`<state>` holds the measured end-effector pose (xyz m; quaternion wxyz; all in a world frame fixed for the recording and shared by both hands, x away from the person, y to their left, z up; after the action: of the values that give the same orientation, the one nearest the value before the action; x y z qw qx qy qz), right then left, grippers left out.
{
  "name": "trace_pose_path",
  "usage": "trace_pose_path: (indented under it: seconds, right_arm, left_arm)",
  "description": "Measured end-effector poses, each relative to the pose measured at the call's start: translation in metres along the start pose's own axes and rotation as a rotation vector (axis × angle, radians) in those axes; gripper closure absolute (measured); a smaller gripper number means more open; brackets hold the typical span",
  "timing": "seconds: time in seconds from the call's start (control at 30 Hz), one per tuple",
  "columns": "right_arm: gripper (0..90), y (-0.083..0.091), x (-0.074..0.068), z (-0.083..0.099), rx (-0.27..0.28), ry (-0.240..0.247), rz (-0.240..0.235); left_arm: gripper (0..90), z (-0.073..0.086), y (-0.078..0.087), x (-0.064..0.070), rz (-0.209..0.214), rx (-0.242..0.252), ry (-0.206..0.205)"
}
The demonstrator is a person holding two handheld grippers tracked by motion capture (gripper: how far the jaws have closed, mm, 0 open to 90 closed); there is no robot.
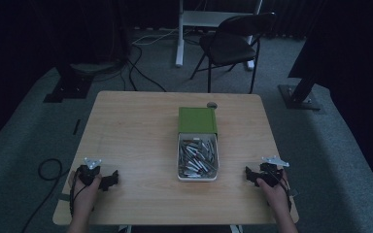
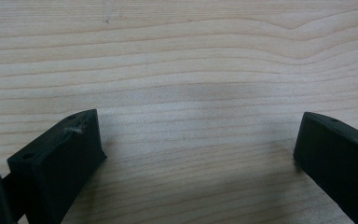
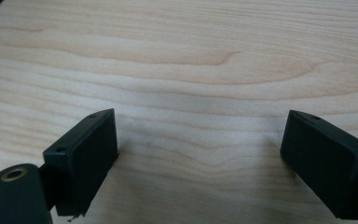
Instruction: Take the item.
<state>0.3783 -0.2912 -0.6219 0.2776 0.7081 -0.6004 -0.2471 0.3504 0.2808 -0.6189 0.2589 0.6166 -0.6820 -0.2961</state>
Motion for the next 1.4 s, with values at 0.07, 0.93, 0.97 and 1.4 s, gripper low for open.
trace_pose_path:
  seconds: [0.07, 0.93, 0.97, 1.4]
  right_arm:
    - [10.4, 0.000, 0.000, 0.000, -0.001, 0.002, 0.000]
    - [14.7, 0.032, -0.016, -0.038, 0.088, 0.029, -0.092]
    - [14.6, 0.034, -0.016, -0.040, 0.093, 0.031, -0.092]
    - [15.4, 0.055, -0.033, -0.063, 0.145, 0.086, -0.136]
  left_arm:
    - [1.6, 0.000, 0.000, 0.000, 0.000, 0.001, 0.001]
    - [1.5, 0.000, 0.000, 0.000, -0.001, -0.002, -0.004]
    - [1.5, 0.000, 0.000, 0.000, -0.001, -0.002, -0.004]
    - [1.5, 0.000, 0.000, 0.000, -0.001, -0.002, -0.004]
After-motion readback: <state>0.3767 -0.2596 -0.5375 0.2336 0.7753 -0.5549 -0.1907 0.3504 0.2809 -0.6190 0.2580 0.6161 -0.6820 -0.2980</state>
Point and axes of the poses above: each handheld gripper's, and its own axes: y roughly backward along the jaws, z roughly out of its underside, x roughly to its right, the point moved 8 cm from there along -y, roughly forward along the jaws
